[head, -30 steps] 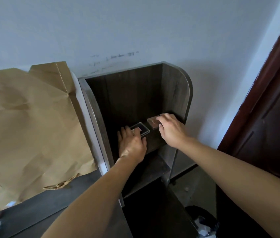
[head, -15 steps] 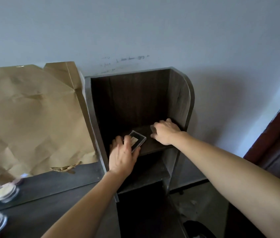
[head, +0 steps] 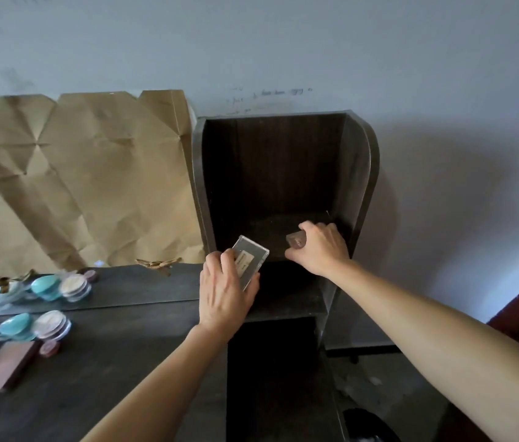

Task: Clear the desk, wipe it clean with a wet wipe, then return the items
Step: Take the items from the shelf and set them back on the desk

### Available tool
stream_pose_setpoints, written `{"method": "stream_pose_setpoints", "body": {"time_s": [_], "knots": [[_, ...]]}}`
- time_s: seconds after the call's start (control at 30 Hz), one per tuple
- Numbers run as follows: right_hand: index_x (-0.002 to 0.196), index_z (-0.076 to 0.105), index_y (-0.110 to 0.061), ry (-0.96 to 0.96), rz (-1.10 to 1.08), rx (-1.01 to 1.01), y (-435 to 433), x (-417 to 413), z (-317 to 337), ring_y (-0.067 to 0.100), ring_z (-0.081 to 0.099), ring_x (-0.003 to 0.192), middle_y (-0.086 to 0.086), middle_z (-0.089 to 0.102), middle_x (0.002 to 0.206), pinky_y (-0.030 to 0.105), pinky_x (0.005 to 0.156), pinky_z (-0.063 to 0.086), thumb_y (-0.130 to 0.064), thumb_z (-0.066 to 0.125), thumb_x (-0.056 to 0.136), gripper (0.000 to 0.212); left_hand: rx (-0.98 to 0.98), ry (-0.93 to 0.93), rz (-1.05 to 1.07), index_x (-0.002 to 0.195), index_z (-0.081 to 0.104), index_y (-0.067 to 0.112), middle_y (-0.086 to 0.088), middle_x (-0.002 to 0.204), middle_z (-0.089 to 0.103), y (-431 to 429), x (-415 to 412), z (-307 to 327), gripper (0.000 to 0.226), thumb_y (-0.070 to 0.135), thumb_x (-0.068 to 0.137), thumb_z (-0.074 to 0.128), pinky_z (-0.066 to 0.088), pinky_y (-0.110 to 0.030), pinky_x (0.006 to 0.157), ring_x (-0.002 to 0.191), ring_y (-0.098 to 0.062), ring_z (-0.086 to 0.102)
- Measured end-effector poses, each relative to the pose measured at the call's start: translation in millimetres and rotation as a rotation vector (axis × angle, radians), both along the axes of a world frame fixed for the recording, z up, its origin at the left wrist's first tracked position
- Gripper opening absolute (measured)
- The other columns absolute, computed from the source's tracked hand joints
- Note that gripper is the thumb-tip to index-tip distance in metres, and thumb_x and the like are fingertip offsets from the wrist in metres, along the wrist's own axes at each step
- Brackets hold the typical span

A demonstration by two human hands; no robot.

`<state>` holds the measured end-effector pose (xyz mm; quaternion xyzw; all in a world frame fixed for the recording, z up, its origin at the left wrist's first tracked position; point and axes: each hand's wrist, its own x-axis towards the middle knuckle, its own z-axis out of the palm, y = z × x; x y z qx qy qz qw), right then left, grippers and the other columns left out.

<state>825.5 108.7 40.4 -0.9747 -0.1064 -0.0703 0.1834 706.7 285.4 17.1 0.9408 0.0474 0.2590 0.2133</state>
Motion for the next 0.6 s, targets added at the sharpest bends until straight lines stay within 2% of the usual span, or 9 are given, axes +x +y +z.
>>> {"method": "stream_pose_setpoints", "body": {"time_s": [0.1,0.2,0.33,0.47,0.6], "knots": [[0.126,0.053,-0.018,-0.093,0.025,0.112,10.8,-24.0,-12.0,0.025,0.046,0.106,0.001,0.06,0.119,0.034,0.08,0.044,-0.053,0.067,0.062,0.074,0.05,0.01,-0.011,0.12,0.049,0.003,-0.017,0.105,0.056,24.2,-19.5,-11.6,0.058,0.032,0.077,0.074,0.049,-0.044,0.079,0.091,-0.033,0.055],[0.126,0.056,-0.011,-0.186,0.093,0.245,29.7,-53.9,-27.7,0.023,0.044,0.111,0.0,0.056,0.126,0.028,0.088,0.041,-0.036,0.072,0.063,0.07,0.06,0.044,-0.027,0.121,0.05,0.004,-0.016,0.104,0.057,53.9,-38.7,-26.8,0.061,0.03,0.073,0.076,0.049,-0.045,0.079,0.091,-0.034,0.054],[0.123,0.059,-0.004,-0.249,0.2,0.292,74.2,-97.7,-50.4,0.028,0.047,0.117,0.007,0.057,0.128,0.036,0.093,0.045,-0.023,0.075,0.063,0.065,0.026,0.18,0.011,0.123,0.05,0.005,-0.015,0.104,0.055,108.6,-67.8,-50.8,0.063,0.029,0.072,0.077,0.046,-0.044,0.083,0.094,-0.036,0.053],[0.119,0.061,-0.004,-0.181,0.248,0.265,143.1,-137.2,-78.1,0.026,0.049,0.114,0.007,0.058,0.126,0.031,0.091,0.044,-0.024,0.077,0.063,0.062,0.06,0.316,0.035,0.13,0.047,0.008,-0.012,0.107,0.054,188.5,-101.8,-74.1,0.069,0.034,0.072,0.075,0.044,-0.042,0.086,0.099,-0.033,0.052],[0.12,0.061,-0.006,-0.036,0.255,0.229,218.6,-157.3,-108.2,0.024,0.048,0.116,0.006,0.058,0.127,0.032,0.099,0.043,-0.03,0.076,0.064,0.063,0.12,0.419,0.04,0.137,0.04,0.016,-0.005,0.117,0.051,268.9,-131.5,-91.5,0.072,0.042,0.076,0.068,0.04,-0.038,0.089,0.107,-0.027,0.049]]}}
